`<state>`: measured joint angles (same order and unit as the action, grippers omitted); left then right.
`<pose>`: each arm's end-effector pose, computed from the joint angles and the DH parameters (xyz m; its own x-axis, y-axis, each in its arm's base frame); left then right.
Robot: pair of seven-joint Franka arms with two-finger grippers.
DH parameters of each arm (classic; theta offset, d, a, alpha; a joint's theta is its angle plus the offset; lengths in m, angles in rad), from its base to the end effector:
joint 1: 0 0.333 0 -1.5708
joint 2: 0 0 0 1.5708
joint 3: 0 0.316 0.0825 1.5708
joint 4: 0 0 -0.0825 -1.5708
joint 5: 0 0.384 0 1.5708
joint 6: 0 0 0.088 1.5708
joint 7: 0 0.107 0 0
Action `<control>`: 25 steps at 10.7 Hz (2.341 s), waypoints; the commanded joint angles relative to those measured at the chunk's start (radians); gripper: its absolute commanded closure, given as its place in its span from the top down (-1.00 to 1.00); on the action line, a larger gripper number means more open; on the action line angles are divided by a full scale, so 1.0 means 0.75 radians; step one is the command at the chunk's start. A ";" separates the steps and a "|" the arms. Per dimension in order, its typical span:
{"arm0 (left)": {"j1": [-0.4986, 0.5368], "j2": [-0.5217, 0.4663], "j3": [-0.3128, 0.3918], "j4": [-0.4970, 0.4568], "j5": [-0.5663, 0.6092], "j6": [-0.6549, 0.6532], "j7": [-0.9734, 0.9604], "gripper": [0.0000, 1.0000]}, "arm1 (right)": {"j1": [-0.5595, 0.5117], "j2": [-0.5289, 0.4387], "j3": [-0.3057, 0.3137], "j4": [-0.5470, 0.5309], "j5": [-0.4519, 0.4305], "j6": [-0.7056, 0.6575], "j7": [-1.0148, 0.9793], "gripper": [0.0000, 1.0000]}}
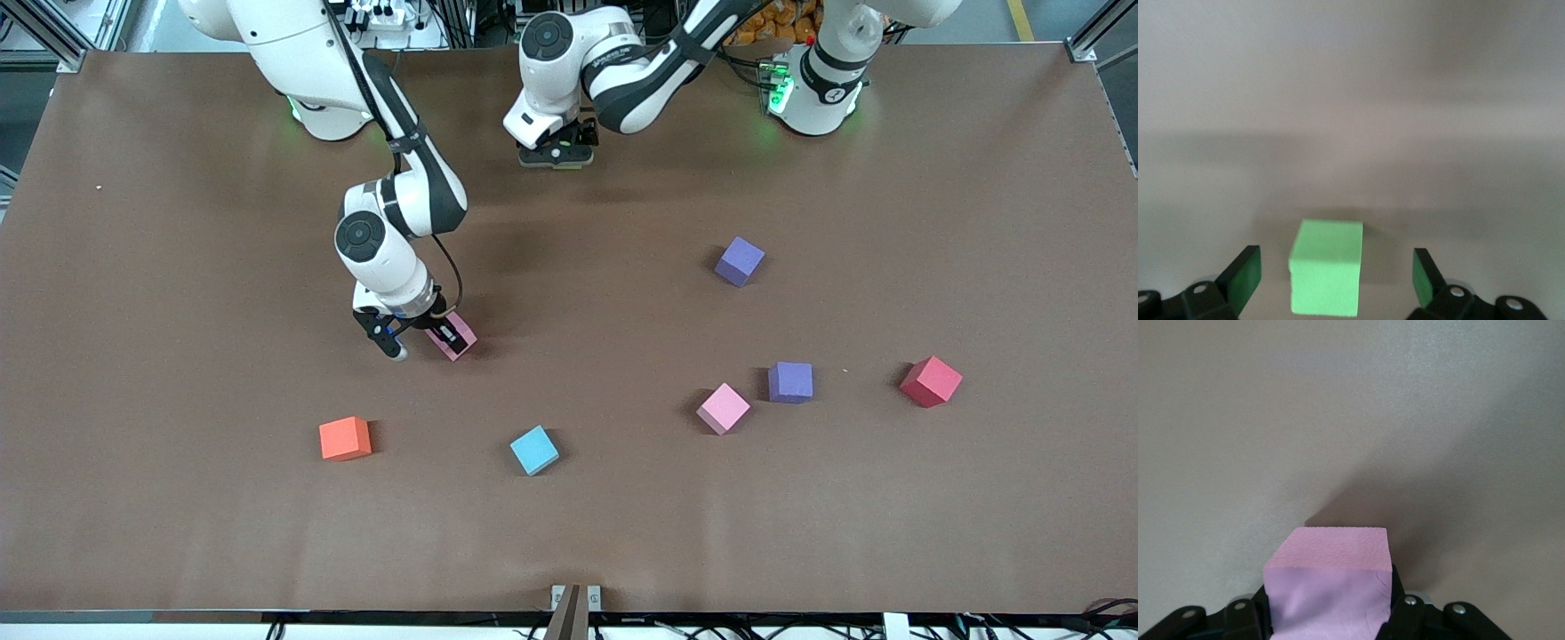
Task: Arrange blocks into number 1
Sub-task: 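Set pink beside green with the right gripper while the left gripper reaches purple, then grasp the purple block with the left gripper while the right gripper withdraws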
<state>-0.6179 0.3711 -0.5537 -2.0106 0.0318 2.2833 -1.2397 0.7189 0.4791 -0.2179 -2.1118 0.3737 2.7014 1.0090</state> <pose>0.2420 -0.5445 0.2921 0.9824 0.0708 -0.1726 0.0745 -0.9971 0.0146 0.5223 0.2728 0.2011 0.6933 -0.7203 -0.0214 -0.7142 -0.6828 -0.1543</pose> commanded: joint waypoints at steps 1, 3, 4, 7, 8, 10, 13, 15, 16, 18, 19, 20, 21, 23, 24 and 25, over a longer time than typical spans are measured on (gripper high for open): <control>0.170 -0.096 0.002 -0.009 -0.026 -0.042 0.037 1.00 | 0.017 -0.086 -0.002 -0.047 0.017 -0.012 -0.097 -0.02; 0.322 -0.122 0.081 -0.005 -0.024 -0.044 0.039 1.00 | 0.131 -0.176 0.000 -0.119 -0.013 0.000 -0.202 0.00; 0.329 -0.110 0.173 0.030 -0.022 -0.044 0.043 1.00 | 0.198 -0.189 0.000 -0.117 -0.056 -0.002 -0.204 0.00; 0.335 -0.051 0.445 0.114 -0.014 -0.042 0.243 1.00 | 0.267 -0.236 0.137 -0.127 -0.285 -0.020 -0.180 0.00; 0.337 -0.045 0.507 0.106 -0.014 -0.044 0.296 1.00 | 0.277 -0.250 0.192 -0.134 -0.320 -0.031 -0.153 0.00; 0.376 -0.059 0.584 0.055 -0.014 -0.113 0.329 1.00 | 0.311 -0.277 0.270 -0.134 -0.471 -0.083 -0.029 0.00; 0.398 -0.083 0.701 -0.055 -0.030 -0.114 0.401 1.00 | 0.320 -0.281 0.376 -0.138 -0.609 -0.194 0.148 0.00; 0.413 -0.143 0.736 -0.162 -0.083 -0.107 0.397 1.00 | 0.375 -0.244 0.385 -0.136 -0.609 -0.198 0.235 0.02; 0.413 -0.161 0.748 -0.188 -0.174 -0.105 0.393 1.00 | 0.393 -0.236 0.391 -0.134 -0.609 -0.184 0.268 0.02; 0.407 -0.186 0.746 -0.246 -0.247 -0.063 0.322 1.00 | 0.404 -0.224 0.433 -0.134 -0.609 -0.162 0.342 0.02; 0.390 -0.194 0.732 -0.305 -0.247 0.010 0.269 1.00 | 0.406 -0.218 0.452 -0.136 -0.609 -0.162 0.348 0.02; 0.386 -0.202 0.716 -0.364 -0.247 0.082 0.258 1.00 | 0.418 -0.193 0.464 -0.134 -0.609 -0.156 0.350 0.02; 0.386 -0.210 0.702 -0.423 -0.245 0.146 0.252 1.00 | 0.430 -0.163 0.464 -0.134 -0.609 -0.117 0.352 0.02; 0.386 -0.221 0.632 -0.485 -0.235 0.210 0.144 1.00 | 0.432 -0.146 0.464 -0.134 -0.611 -0.098 0.354 0.02; 0.386 -0.237 0.616 -0.495 -0.227 0.210 0.101 1.00 | 0.438 -0.146 0.464 -0.134 -0.613 -0.096 0.354 0.02; 0.386 -0.255 0.614 -0.510 -0.224 0.210 0.099 1.00 | 0.449 -0.146 0.464 -0.136 -0.613 -0.096 0.354 0.04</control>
<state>-0.3267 0.2410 -0.0877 -2.3495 -0.1293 2.4325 -1.1409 1.0422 0.3746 0.1307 -2.2114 -0.0608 2.6223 1.2457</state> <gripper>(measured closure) 0.000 0.388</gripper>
